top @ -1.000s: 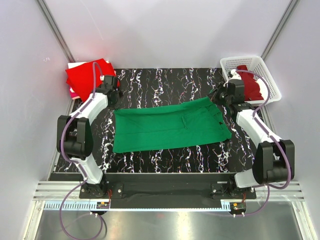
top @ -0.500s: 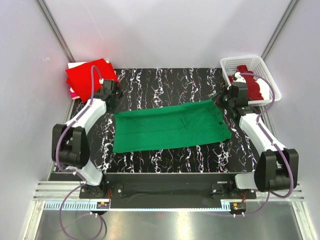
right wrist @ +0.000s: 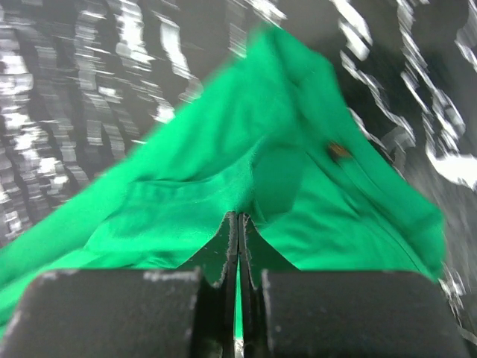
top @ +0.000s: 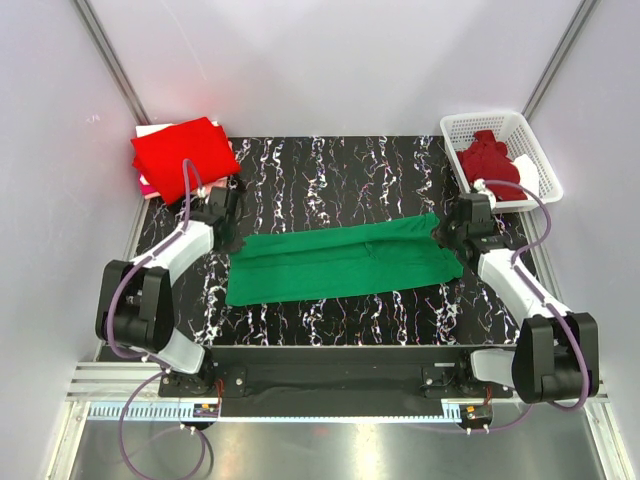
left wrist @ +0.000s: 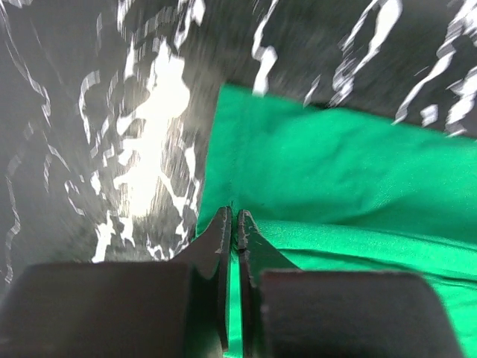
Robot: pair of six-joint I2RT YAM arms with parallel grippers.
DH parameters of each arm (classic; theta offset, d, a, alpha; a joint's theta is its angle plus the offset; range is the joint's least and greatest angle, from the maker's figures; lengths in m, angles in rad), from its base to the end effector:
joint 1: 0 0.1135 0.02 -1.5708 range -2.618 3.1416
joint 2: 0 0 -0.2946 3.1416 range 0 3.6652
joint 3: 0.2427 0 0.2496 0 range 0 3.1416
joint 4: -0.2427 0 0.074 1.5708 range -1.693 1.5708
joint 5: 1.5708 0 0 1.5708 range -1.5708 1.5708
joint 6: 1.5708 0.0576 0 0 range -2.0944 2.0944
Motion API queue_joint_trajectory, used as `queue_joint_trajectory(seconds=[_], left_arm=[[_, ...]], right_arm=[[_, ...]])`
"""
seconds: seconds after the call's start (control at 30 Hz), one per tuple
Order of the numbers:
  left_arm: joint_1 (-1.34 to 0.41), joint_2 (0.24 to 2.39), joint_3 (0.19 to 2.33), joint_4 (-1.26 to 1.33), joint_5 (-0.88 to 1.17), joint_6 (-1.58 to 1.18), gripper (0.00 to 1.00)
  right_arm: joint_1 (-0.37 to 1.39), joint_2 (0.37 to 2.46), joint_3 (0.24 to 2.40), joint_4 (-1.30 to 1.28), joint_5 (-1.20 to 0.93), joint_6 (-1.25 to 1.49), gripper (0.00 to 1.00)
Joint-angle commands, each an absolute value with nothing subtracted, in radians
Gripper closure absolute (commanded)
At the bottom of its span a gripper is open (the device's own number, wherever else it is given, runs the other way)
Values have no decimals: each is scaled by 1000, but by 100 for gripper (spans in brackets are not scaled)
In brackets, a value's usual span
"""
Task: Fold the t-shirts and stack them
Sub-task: Fold the tshirt
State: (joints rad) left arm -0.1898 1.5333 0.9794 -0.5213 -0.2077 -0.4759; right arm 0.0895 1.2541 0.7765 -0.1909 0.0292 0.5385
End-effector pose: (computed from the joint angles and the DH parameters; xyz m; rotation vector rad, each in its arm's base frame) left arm 0.3053 -0.0466 0.2168 -0.4397 2.5708 0.0413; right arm 0.2733 0.0228 0.2538 0.5180 2.1966 0.3064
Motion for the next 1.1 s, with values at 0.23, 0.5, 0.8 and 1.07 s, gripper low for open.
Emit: queue_joint_trajectory(seconds=[0.23,0.5,0.8,1.07], left_arm=[[-192,1387,811,-448,-290,-612,49],[-202,1299,848,-445,-292,-604,46],[-290,1563,966,-370,-186,-557,51],[-371,1721,1016,-413,-141,-581,62]], right_arm=[[28,1308,735,-322,202,693,27],[26,1233,710,-313,102,698,27],[37,1397,748,-298,-101,713,31],[41,1692,980,-345,-137,637,34]])
